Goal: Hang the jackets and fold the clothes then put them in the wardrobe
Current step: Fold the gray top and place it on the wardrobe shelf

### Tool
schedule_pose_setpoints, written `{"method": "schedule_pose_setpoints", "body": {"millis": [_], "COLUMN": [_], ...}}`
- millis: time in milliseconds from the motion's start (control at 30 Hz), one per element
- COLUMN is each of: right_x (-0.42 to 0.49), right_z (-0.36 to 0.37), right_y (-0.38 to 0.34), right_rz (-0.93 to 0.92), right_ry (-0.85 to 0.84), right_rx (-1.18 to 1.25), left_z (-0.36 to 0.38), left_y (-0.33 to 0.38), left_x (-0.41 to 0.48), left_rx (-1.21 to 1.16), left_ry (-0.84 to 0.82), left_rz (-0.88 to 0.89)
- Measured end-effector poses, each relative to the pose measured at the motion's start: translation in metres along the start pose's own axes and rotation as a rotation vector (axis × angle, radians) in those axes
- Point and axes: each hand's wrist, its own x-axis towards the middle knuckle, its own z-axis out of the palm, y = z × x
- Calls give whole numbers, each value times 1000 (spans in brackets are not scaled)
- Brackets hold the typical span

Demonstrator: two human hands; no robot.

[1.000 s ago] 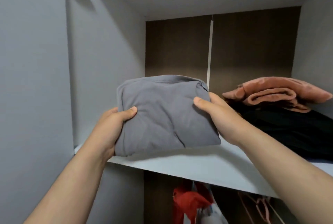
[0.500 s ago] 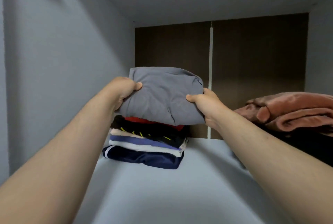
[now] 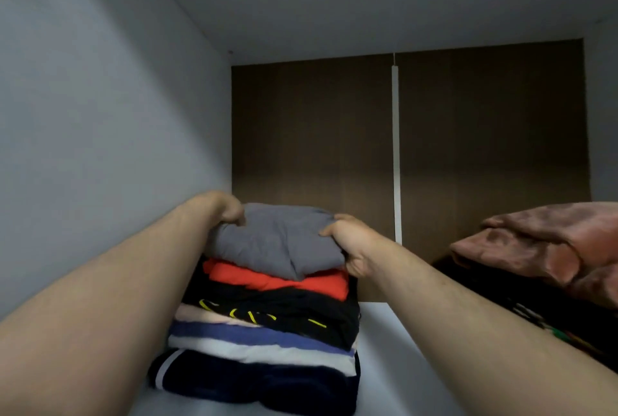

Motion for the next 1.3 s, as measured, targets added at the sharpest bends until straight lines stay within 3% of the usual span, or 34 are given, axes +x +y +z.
{"method": "schedule_pose_setpoints", "body": {"millis": [67,133,200,233,300,367,467,700,1100,1300], "right_x": [2,5,13,15,20,23,27,25,-28,-87], "right_z": [5,6,2,0,0,3,5,5,-9,-45], "right_y": [15,22,15,11,6,11,32,48,63,58], "right_rz": [26,-7,-87,-147,-261,-266,-155,-63,-190,-210], "right_ry": [35,74,122,161,145,16,-117,-172,-71,-71], "right_rx": [-99,-285,-728,-936,-1089,-1155,-1165,-1011,-1133,-1235], "left_z": [17,22,19,18,23,37,53,62,73,77], "left_y": [-13,-16,-6,0,10,7,-15,-25,-35,-35], "left_x": [10,12,8,5,0,0,4,2,6,-20], "left_rx": [202,400,543,509,315,285,226,-43,74,255], "left_ry": [70,328,619,637,401,165,98,-44,186,460], "left_rz": [25,135,301,367,362,295,307,385,340,435]}}
